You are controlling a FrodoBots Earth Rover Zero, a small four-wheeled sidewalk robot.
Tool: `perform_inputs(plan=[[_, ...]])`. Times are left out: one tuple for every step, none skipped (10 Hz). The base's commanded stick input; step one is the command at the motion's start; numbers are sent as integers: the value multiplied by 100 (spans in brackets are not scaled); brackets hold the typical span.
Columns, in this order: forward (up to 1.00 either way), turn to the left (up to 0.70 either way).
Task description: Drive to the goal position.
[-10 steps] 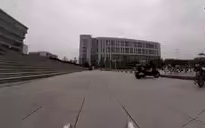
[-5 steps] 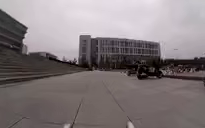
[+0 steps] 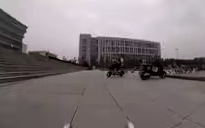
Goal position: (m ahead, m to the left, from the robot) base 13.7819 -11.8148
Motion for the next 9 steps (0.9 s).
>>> perform_inputs(plan=[[70, 0], [70, 0], [70, 0], [70, 0], [70, 0], [70, 0], [70, 0], [70, 0], [70, 0]])
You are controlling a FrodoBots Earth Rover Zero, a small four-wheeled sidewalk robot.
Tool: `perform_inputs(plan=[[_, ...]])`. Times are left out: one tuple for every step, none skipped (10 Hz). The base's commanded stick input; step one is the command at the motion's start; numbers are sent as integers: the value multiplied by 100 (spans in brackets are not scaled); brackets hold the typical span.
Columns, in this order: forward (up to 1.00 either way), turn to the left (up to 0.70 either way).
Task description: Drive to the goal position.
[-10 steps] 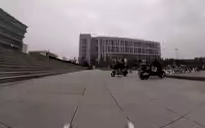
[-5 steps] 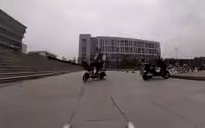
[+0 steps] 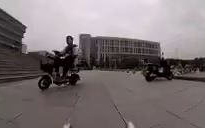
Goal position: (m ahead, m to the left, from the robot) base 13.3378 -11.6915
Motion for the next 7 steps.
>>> perform_inputs(plan=[[70, 0], [70, 0], [70, 0], [70, 0], [70, 0], [70, 0], [70, 0]])
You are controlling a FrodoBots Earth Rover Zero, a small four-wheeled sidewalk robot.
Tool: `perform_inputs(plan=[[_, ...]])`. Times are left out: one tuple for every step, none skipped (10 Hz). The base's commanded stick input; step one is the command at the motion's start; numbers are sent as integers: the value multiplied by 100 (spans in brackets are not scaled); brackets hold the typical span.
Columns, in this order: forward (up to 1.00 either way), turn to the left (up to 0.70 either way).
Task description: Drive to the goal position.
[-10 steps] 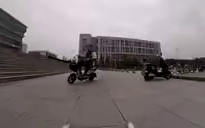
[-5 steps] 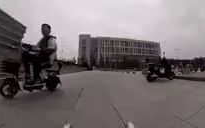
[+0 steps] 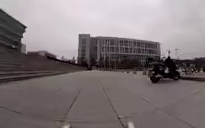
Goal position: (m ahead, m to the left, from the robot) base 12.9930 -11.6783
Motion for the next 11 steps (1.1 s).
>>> perform_inputs(plan=[[70, 0], [70, 0], [70, 0], [70, 0], [70, 0], [70, 0], [70, 0], [70, 0], [70, 0], [70, 0], [70, 0]])
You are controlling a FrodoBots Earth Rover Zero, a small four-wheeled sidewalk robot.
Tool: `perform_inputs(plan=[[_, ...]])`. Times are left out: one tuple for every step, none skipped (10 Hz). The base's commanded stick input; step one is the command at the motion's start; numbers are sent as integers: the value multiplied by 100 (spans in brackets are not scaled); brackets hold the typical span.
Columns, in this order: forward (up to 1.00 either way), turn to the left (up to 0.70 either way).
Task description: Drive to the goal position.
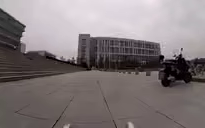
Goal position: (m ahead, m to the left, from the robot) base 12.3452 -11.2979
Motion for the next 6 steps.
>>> perform_inputs(plan=[[70, 0], [70, 0], [70, 0], [70, 0], [70, 0], [70, 0]])
